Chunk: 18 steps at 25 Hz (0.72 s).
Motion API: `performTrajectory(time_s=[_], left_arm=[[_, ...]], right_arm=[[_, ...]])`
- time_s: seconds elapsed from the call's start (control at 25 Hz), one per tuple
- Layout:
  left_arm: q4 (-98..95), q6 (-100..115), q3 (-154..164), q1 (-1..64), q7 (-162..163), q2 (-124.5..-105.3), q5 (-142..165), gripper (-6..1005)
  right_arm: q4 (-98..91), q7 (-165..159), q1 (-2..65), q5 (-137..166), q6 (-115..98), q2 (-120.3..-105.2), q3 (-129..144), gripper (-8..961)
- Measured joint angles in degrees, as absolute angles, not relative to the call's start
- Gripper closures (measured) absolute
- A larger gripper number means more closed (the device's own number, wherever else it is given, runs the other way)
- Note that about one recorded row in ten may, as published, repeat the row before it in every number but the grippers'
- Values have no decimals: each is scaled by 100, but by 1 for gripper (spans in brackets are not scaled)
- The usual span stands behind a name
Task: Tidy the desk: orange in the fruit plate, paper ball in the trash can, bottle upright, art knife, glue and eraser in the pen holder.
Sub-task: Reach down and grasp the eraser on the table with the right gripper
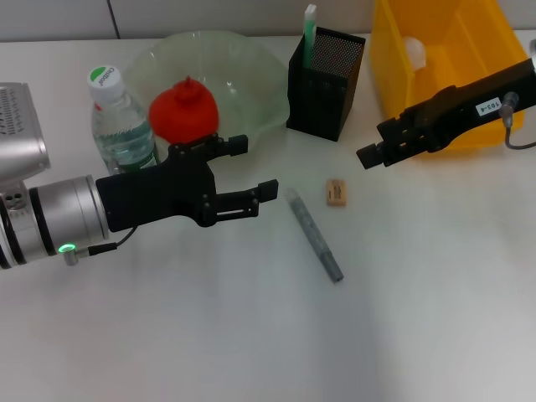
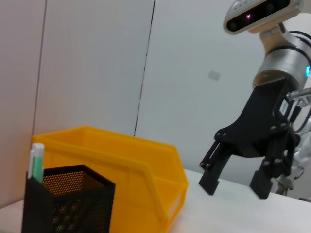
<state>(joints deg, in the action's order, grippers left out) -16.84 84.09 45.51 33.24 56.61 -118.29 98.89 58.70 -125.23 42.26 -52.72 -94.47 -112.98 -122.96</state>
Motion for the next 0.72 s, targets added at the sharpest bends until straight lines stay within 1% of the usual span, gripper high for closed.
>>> performTrajectory(time_s=[0.2, 0.4, 0.72], left_arm=[[-1714, 8544, 4554, 3313, 5696, -11829, 9899, 152], [-1714, 8553, 4553, 3313, 5706, -11834, 9914, 152], [-1714, 8553, 4599, 3313, 5730, -11845, 9976, 152]], right_arm=[[5896, -12657, 4463, -4795, -9474, -11349, -12265, 197], [5806, -12664, 4565, -4636, -9432, -11377, -11993, 198], [5696, -12400, 4575, -4586, -9023, -11387, -11223, 198]])
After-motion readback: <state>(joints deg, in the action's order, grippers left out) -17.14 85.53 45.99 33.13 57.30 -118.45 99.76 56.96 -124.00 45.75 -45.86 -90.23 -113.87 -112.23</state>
